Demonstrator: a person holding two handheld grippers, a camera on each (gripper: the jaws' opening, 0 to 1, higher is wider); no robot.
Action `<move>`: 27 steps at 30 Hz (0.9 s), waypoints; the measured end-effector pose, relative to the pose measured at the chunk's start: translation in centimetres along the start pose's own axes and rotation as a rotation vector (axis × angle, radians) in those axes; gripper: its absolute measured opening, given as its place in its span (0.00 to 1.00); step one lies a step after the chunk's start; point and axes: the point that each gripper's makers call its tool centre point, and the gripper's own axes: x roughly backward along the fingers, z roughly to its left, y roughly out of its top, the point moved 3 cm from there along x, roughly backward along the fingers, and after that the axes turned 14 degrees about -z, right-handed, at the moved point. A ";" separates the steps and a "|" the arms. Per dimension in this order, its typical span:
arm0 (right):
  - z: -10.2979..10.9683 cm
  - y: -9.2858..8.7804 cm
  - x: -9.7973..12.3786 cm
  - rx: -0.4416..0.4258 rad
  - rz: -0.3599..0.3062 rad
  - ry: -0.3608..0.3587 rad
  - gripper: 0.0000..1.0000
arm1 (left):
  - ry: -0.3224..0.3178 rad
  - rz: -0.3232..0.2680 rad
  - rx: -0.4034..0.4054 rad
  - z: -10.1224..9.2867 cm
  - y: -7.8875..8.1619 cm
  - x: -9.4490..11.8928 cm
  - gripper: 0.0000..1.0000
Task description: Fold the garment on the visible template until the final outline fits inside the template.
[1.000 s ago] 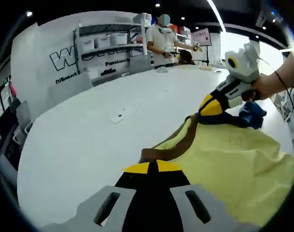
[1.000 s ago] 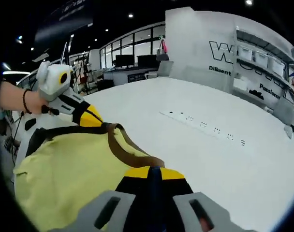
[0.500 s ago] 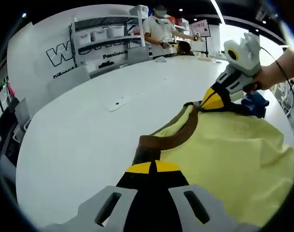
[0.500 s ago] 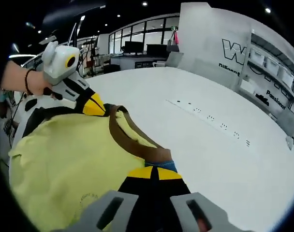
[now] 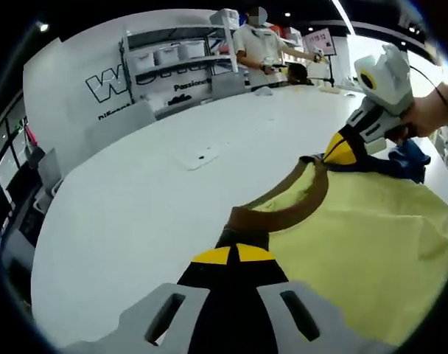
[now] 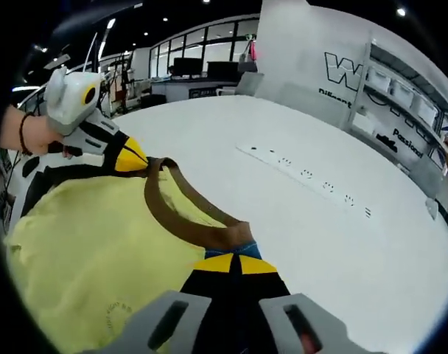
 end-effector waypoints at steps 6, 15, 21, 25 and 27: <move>-0.5 0.4 -0.8 0.118 0.065 -0.012 0.00 | 0.004 0.016 -0.081 -0.1 0.3 -0.4 0.01; -1.5 1.1 -2.3 0.181 0.147 0.003 0.00 | 0.055 0.040 -0.089 0.7 0.4 -0.7 0.01; -1.9 1.4 -3.0 0.179 0.176 0.003 0.00 | 0.069 0.042 -0.058 1.4 0.3 -1.0 0.01; -1.8 1.4 -2.8 0.122 0.166 -0.026 0.00 | 0.091 0.034 -0.002 1.3 0.3 -0.9 0.01; -1.4 1.5 -2.4 0.009 0.092 -0.053 0.00 | 0.075 0.021 0.027 1.1 0.2 -0.5 0.01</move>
